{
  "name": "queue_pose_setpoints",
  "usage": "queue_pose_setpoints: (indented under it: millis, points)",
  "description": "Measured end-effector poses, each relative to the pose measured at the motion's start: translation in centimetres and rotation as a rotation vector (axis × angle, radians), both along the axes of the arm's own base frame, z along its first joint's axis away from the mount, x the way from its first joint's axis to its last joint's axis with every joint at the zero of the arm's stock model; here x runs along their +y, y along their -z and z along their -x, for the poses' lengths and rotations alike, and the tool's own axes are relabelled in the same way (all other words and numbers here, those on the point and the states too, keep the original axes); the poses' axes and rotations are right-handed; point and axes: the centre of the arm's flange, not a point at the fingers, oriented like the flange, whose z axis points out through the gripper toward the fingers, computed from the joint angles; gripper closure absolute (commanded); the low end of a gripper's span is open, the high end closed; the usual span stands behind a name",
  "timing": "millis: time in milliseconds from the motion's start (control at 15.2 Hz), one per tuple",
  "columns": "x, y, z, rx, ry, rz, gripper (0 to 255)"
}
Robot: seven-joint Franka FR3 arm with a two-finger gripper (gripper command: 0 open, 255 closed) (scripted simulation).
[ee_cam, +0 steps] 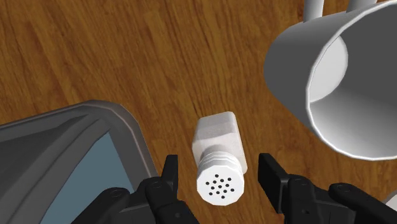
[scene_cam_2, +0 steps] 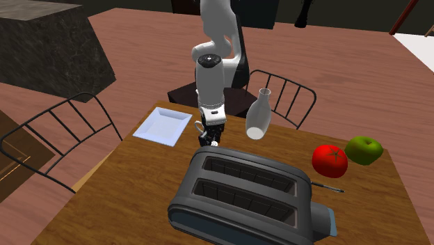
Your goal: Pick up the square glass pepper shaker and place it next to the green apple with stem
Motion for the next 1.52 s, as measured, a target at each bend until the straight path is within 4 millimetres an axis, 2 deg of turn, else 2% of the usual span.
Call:
queue_pose_setpoints:
  millis: [660, 1518]
  points:
    - [0.0, -0.3, 0.0, 0.0, 0.0, 0.0, 255]
    - [0.0, -6.9, 0.1, 0.0, 0.0, 0.0, 255]
